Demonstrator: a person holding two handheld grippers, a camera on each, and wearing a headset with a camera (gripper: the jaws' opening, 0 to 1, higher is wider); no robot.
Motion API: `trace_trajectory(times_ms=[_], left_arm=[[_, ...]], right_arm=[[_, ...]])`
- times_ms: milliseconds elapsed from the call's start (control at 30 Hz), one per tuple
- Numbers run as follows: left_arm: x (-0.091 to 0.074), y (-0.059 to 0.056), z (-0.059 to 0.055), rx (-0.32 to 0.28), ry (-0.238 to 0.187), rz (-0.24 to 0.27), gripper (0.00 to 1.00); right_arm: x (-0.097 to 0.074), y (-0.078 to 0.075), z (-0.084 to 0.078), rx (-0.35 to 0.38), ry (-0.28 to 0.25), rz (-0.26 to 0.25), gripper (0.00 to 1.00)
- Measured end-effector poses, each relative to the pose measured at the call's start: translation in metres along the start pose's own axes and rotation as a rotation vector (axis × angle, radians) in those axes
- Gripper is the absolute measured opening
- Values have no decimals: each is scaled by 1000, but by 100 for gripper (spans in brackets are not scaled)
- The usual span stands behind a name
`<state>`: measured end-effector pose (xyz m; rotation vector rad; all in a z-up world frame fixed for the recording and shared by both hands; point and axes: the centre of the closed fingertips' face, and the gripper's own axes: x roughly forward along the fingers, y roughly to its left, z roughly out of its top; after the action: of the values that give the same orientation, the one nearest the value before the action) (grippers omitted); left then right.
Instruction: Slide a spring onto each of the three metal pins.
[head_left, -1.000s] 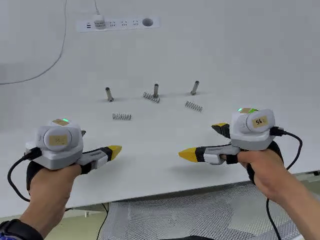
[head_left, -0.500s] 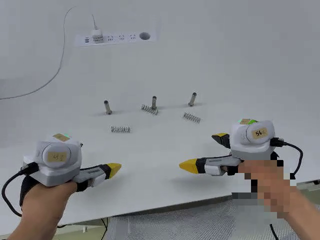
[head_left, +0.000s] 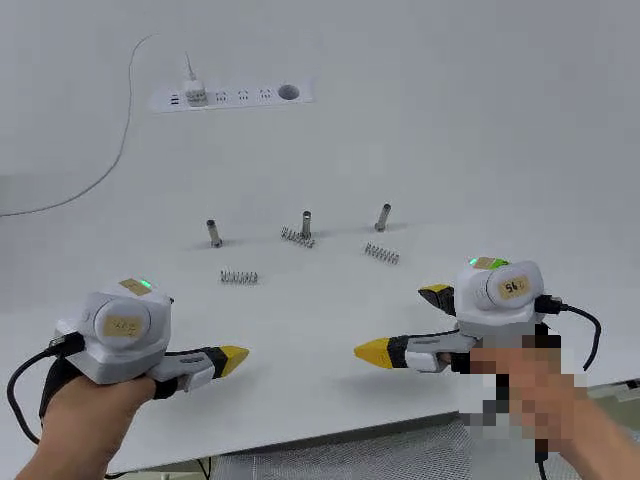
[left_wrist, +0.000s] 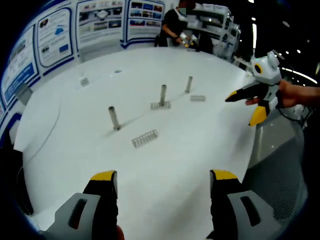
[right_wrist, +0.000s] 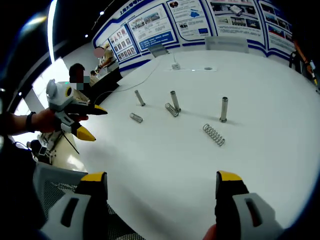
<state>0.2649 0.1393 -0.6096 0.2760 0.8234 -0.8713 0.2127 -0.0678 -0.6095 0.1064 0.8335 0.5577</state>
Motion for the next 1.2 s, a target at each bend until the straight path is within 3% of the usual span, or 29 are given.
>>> trace_trajectory(times_ms=[367,767,1200], left_arm=[[11,-4,-1,100,47,-50,77],[25,-6,8,186,73,-81,77],[42,-6,21,232,82,-113,77]], right_arm=[[0,-1,-4,5,7,0,91],[-2,-3,-5,14,4,-7,91],[-2,-3,-6,15,4,-7,91]])
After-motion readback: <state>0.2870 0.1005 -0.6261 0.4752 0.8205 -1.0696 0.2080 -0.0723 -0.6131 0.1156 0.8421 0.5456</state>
